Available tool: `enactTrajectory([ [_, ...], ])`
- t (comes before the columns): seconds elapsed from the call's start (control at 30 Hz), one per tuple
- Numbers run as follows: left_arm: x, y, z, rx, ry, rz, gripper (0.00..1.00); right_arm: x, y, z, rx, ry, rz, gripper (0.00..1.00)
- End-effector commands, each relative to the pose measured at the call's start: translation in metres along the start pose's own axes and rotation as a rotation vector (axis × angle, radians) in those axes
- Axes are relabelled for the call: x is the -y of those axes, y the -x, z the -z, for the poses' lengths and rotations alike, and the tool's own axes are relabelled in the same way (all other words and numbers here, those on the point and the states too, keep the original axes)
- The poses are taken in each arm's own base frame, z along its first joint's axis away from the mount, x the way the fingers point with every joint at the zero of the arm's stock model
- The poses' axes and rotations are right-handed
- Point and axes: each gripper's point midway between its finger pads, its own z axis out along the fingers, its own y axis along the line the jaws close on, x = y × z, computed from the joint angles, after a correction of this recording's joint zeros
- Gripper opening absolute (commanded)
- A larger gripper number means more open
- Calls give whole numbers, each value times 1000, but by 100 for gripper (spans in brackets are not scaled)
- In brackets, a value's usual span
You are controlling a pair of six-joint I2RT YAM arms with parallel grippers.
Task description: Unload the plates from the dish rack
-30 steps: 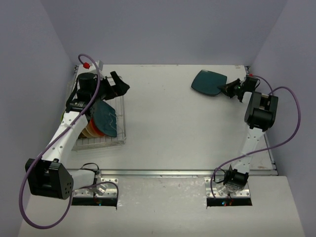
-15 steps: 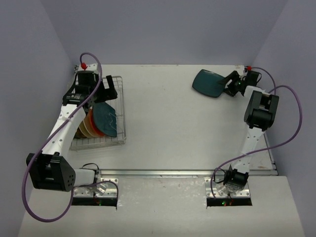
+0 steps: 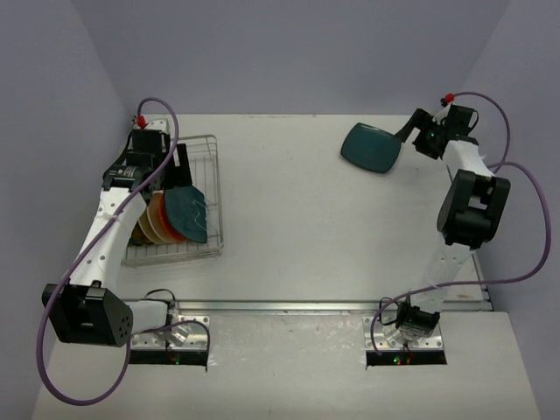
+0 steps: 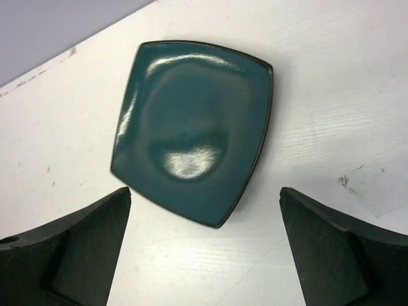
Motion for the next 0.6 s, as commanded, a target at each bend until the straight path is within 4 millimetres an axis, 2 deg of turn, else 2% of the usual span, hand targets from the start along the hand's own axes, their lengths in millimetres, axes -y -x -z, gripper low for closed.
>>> enactTrajectory([
  [0.0, -14, -6, 1, -31, 53, -16, 78, -33, 11, 40, 75, 33, 202, 99],
  [0.1, -12, -22, -10, -83, 35, -12, 74, -55, 2, 59, 88, 77, 277, 99],
  [0.17, -14, -28, -15, -100, 26, 1, 69, -67, -7, 65, 85, 101, 309, 99],
  [0.3, -5, -37, -23, -143, -20, -2, 63, -87, -11, 79, 97, 144, 338, 99],
  [0.47, 6, -46, -31, -200, -82, 15, 53, -99, -16, 86, 89, 177, 330, 99],
  [0.57, 14, -48, -35, -223, -126, 15, 41, -101, -17, 88, 90, 182, 332, 99],
])
